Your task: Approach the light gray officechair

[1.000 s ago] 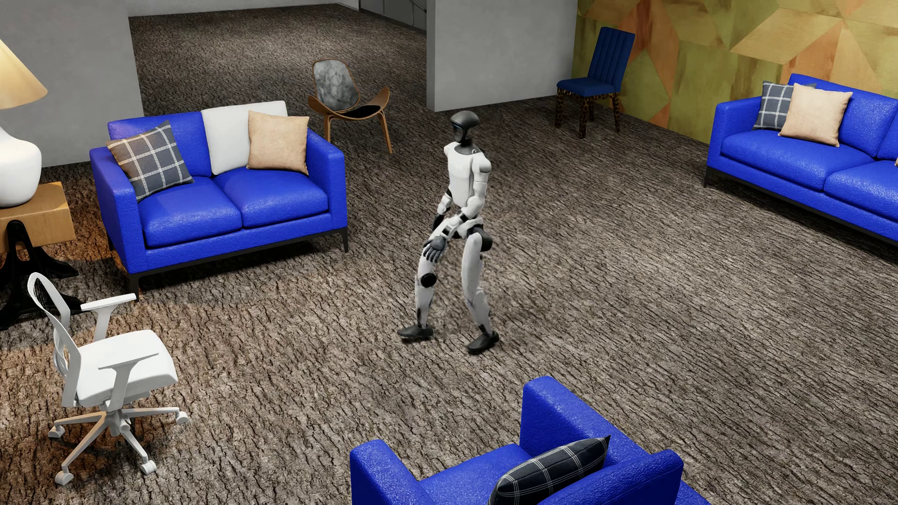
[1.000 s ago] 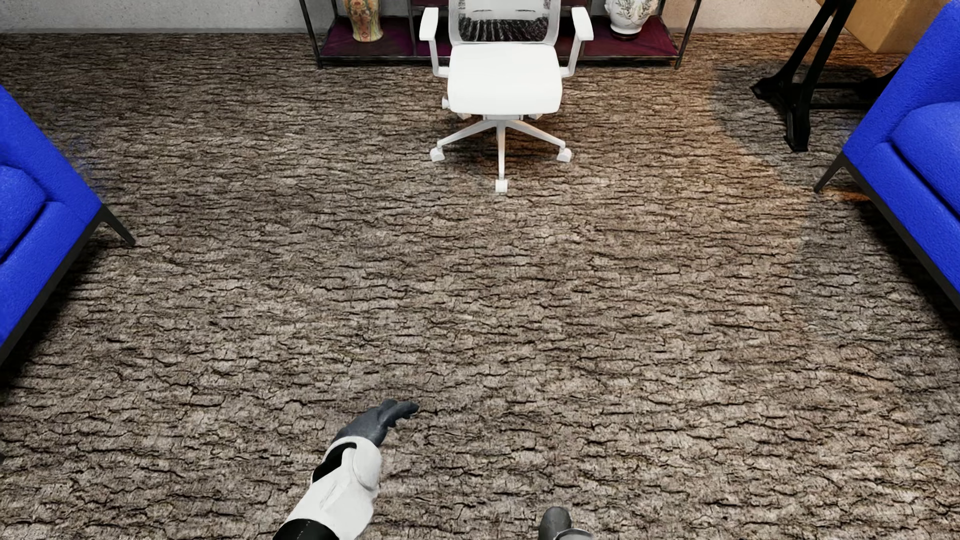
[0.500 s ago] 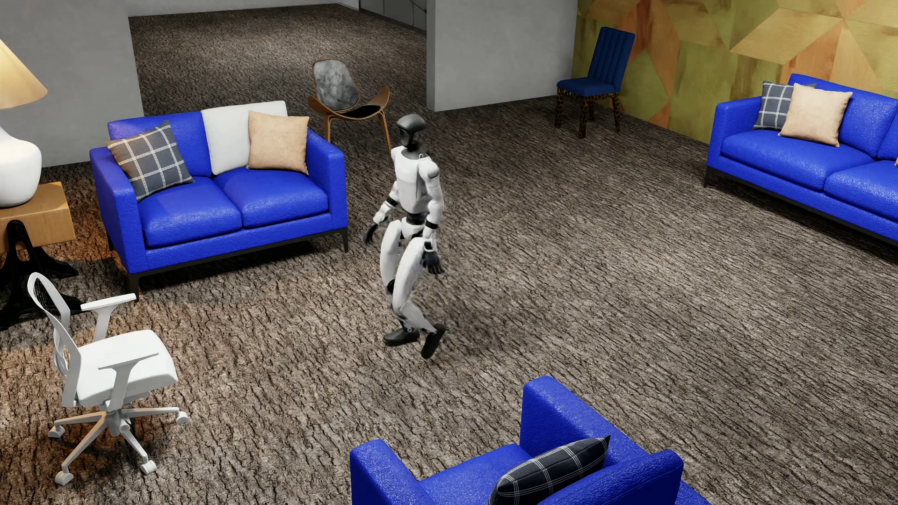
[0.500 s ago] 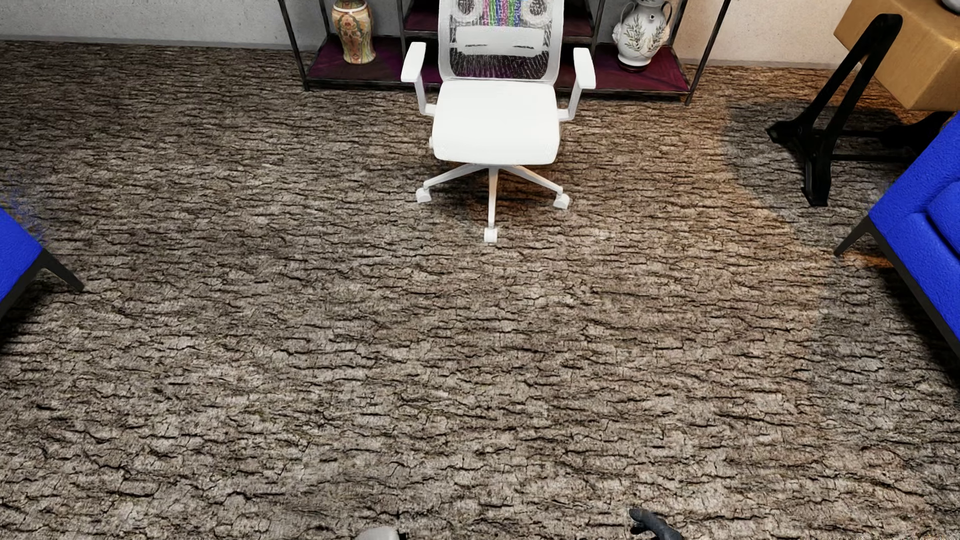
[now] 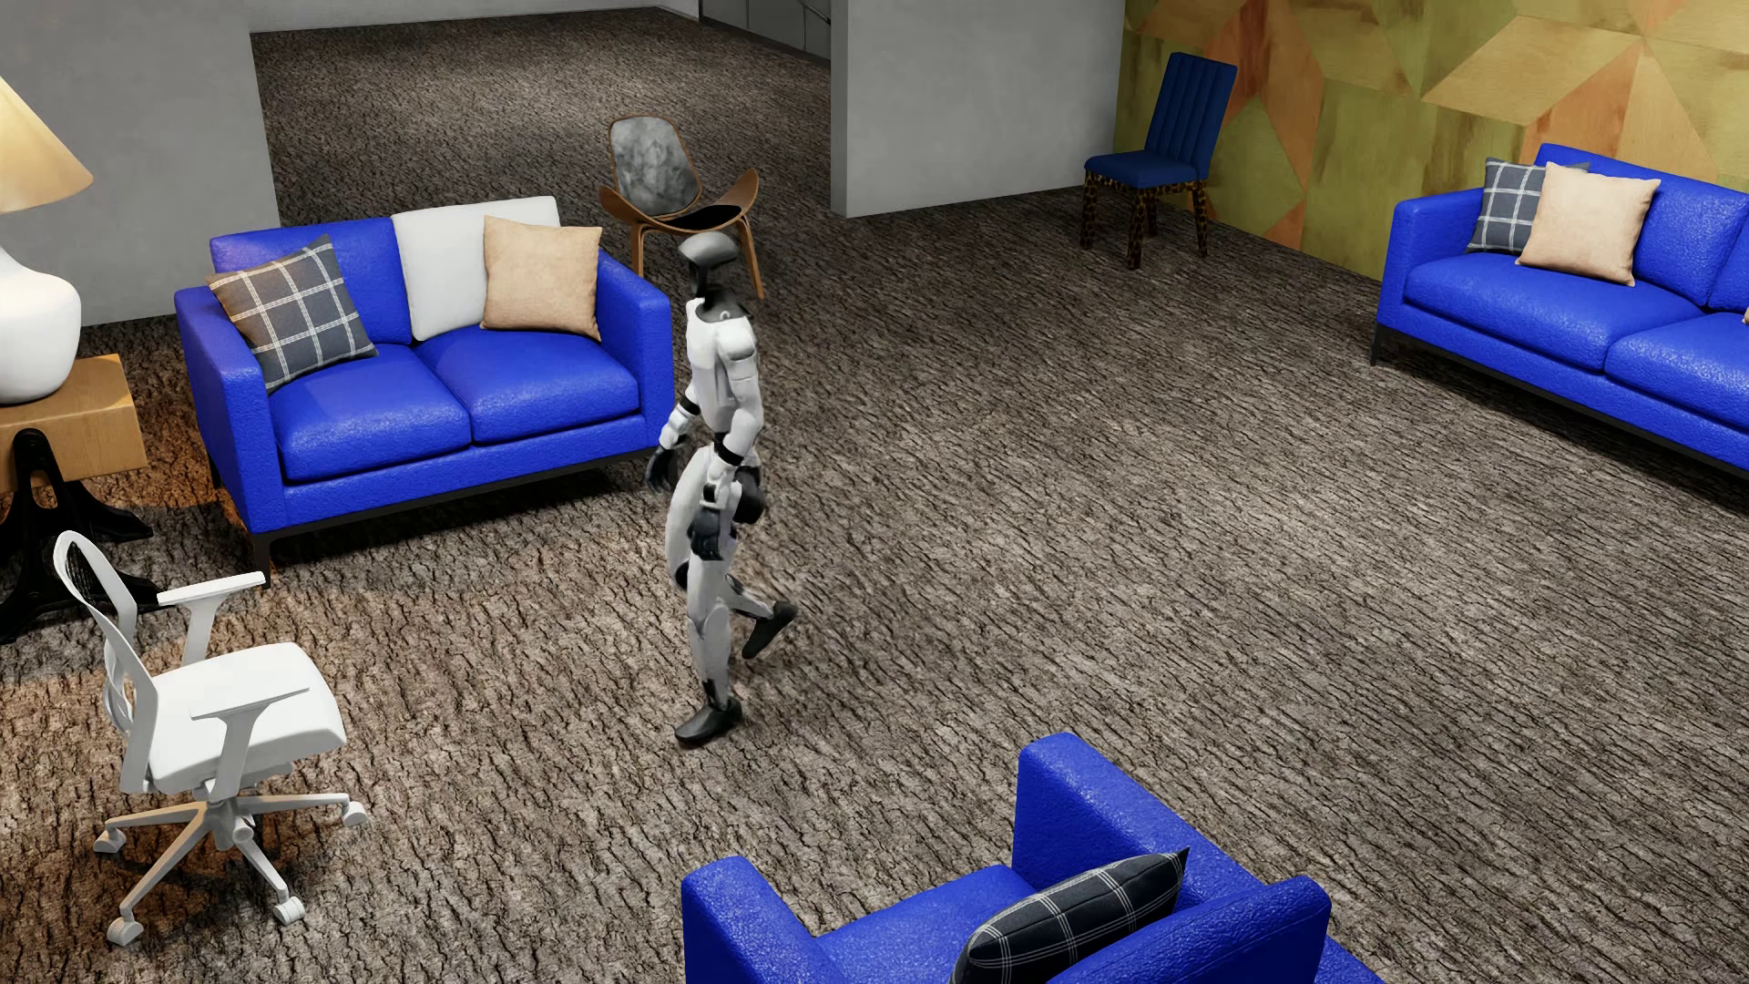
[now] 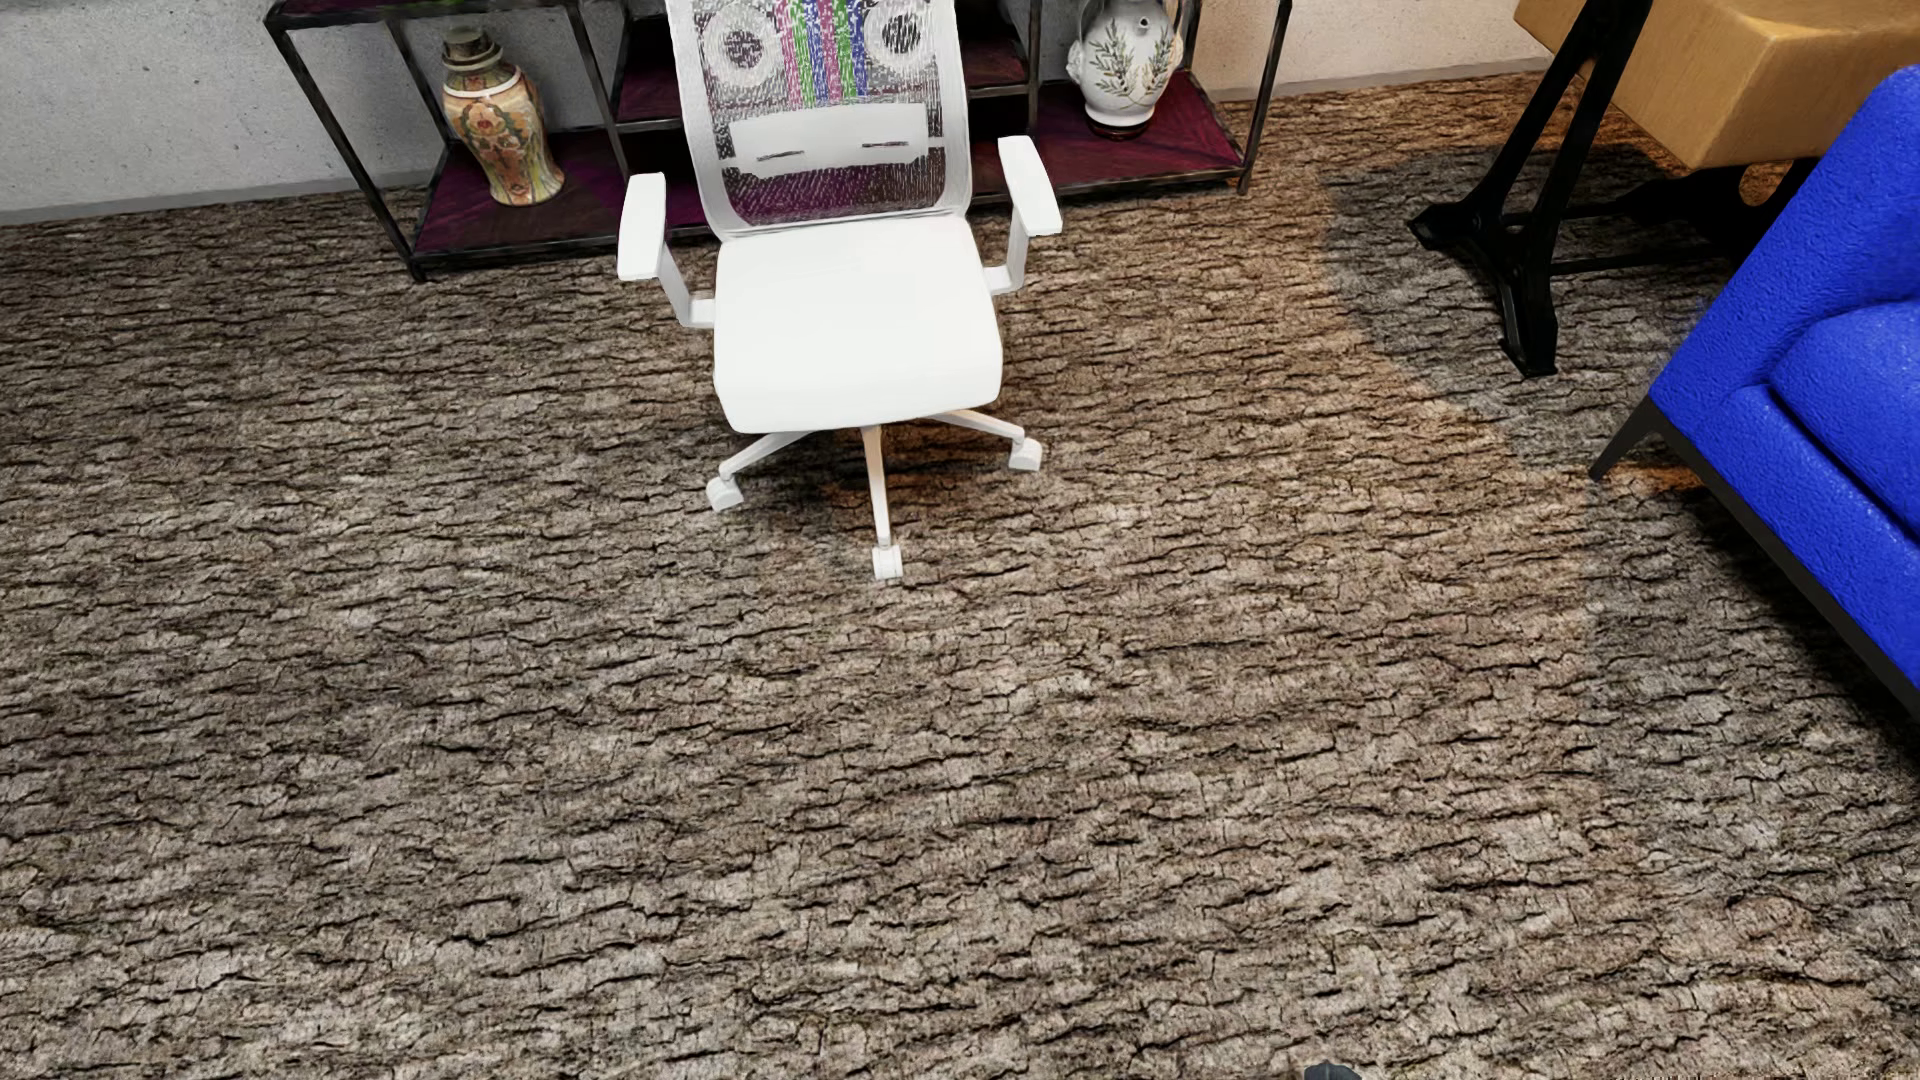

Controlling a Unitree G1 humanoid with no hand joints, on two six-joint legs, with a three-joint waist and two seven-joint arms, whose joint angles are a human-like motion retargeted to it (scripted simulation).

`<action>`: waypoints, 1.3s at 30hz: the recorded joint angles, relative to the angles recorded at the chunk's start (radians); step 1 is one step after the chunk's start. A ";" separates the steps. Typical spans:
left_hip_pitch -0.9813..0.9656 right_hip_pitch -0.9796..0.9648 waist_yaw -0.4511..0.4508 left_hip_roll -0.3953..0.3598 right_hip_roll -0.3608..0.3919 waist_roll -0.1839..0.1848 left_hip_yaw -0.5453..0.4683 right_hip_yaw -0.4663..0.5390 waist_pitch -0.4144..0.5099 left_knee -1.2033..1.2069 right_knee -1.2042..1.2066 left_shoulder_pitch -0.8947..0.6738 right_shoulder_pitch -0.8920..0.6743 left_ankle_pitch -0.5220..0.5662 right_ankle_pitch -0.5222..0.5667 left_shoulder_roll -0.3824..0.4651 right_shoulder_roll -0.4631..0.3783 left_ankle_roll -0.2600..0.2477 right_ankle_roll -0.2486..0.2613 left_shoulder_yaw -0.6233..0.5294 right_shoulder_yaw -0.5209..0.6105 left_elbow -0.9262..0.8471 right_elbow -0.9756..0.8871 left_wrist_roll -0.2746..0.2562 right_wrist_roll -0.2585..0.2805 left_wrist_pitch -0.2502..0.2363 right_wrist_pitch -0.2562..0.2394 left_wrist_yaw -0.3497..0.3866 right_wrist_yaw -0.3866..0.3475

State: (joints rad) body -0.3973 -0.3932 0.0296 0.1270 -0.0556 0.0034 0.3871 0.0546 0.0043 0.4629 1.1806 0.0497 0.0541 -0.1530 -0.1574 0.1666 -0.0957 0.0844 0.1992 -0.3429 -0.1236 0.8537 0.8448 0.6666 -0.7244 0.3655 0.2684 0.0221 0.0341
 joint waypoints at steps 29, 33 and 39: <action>0.155 0.171 -0.038 0.101 -0.055 0.047 -0.155 -0.346 -0.021 -0.091 -0.873 0.183 0.103 -0.074 -0.100 0.018 0.056 -0.168 -0.141 -0.039 -0.143 0.097 -0.154 -0.095 0.075 0.031 -0.086 -0.090 -0.134; 0.182 0.202 -0.028 0.045 -0.112 0.036 -0.183 -0.381 -0.022 -0.108 -0.851 0.102 0.120 -0.079 -0.118 0.016 0.051 -0.153 -0.120 -0.055 -0.083 0.083 -0.037 -0.079 -0.007 0.047 -0.046 -0.063 -0.015; 0.189 0.236 -0.027 -0.002 -0.163 0.018 -0.217 -0.415 -0.021 -0.086 -0.831 -0.037 0.126 -0.096 -0.132 -0.023 0.083 -0.137 -0.101 -0.047 -0.087 -0.069 0.002 -0.081 -0.028 -0.041 -0.012 0.052 -0.011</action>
State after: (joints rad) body -0.2080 -0.1574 0.0026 0.1254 -0.2184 0.0219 0.1701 -0.3601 -0.0171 0.3772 0.3494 0.0128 0.1804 -0.2489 -0.2893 0.1432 -0.0132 -0.0523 0.0978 -0.3903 -0.2106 0.7849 0.8466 0.5856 -0.7527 0.3242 0.2564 0.0744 0.0228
